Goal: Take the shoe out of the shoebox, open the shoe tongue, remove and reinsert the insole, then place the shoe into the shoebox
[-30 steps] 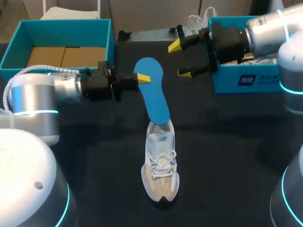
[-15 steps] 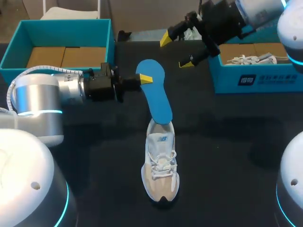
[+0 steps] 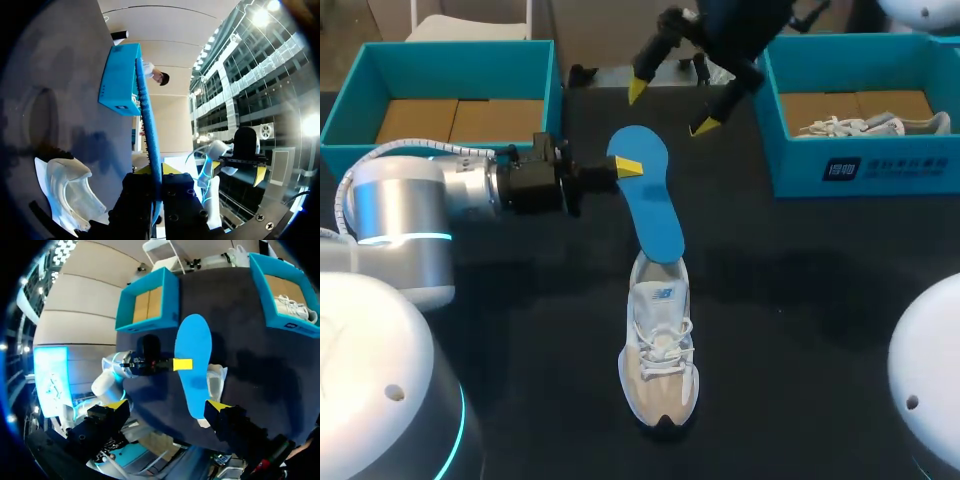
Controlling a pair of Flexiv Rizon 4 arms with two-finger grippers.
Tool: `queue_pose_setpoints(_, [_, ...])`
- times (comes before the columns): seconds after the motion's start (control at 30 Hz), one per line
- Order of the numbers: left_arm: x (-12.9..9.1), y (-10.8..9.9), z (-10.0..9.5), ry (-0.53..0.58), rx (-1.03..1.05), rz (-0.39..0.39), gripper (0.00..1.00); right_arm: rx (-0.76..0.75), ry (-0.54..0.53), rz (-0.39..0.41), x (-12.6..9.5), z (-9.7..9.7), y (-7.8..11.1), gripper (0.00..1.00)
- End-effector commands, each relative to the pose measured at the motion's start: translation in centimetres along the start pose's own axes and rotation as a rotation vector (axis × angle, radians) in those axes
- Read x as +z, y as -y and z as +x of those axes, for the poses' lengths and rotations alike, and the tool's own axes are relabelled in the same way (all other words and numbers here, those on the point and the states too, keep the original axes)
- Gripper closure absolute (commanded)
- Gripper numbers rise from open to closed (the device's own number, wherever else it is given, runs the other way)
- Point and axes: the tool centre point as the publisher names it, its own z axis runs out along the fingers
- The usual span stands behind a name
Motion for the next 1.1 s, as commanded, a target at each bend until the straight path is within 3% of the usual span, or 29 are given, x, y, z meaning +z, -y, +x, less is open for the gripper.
queue_pose_setpoints(0.03, [0.0, 0.0, -0.1, 0.001, 0.001, 0.001, 1.0, 0.006, 0.424, 0.005, 0.3, 1.0, 0.0, 0.0])
queue_pose_setpoints(0.37, [0.0, 0.0, -0.1, 0.001, 0.001, 0.001, 1.0, 0.004, 0.51, 0.007, 2.0, 2.1, 1.3, 0.0])
queue_pose_setpoints(0.77, [0.0, 0.0, -0.1, 0.001, 0.001, 0.001, 1.0, 0.0, 0.52, -0.015, 3.6, 2.4, 1.6, 0.0])
queue_pose_setpoints(0.97, [0.0, 0.0, -0.1, 0.001, 0.001, 0.001, 1.0, 0.02, 0.423, -0.047, 2.5, 2.5, 1.5, 0.0])
queue_pose_setpoints(1.1, [0.0, 0.0, -0.1, 0.001, 0.001, 0.001, 1.0, 0.068, 0.268, -0.053, 1.4, 1.5, 1.5, 0.0])
